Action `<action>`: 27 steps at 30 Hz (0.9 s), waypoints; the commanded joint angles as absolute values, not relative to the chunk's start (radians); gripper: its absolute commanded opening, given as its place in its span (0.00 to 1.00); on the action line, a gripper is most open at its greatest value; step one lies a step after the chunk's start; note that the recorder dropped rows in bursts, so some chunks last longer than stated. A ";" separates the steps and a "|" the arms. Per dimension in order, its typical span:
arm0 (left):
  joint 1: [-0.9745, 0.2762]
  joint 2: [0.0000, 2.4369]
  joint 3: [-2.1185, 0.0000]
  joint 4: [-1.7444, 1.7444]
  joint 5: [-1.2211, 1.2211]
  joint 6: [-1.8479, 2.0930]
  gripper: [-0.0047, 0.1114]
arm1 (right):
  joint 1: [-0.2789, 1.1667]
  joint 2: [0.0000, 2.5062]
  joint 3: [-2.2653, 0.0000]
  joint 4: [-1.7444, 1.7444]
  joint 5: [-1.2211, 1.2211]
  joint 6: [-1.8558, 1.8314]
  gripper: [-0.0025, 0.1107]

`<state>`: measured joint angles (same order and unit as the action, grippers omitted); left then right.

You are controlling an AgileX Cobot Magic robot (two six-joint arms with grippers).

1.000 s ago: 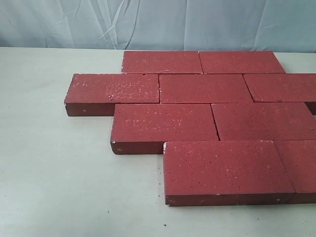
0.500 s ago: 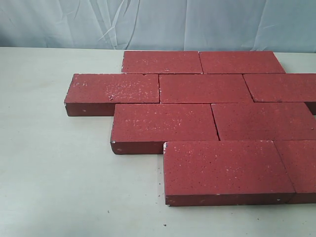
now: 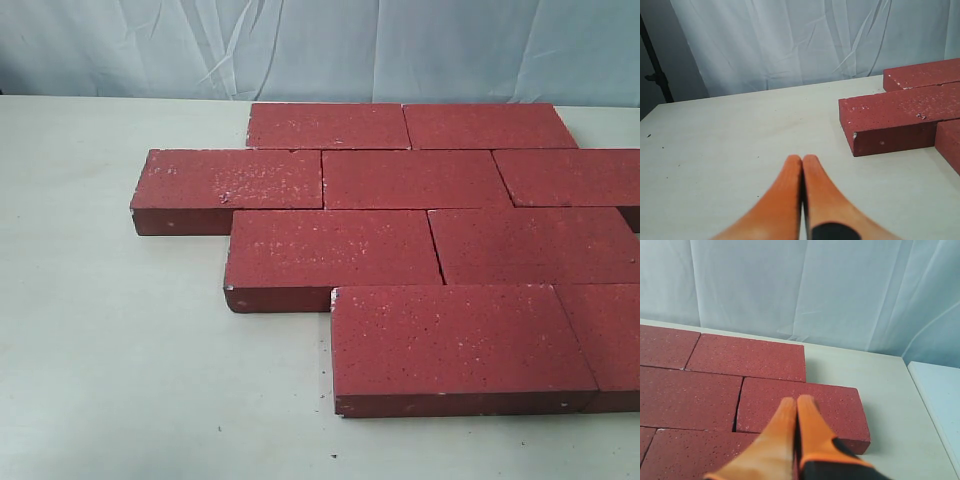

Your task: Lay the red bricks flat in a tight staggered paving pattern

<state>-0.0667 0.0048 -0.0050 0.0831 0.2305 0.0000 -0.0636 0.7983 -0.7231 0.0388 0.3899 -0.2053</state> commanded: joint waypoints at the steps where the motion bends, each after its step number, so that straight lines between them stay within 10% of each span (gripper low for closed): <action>1: -0.062 0.000 0.000 0.079 0.232 0.000 0.04 | -0.069 0.794 -0.719 0.044 0.379 -0.204 0.01; 27: -0.062 0.000 0.000 0.079 0.232 0.000 0.04 | -0.069 0.221 -0.306 0.014 0.235 -0.156 0.01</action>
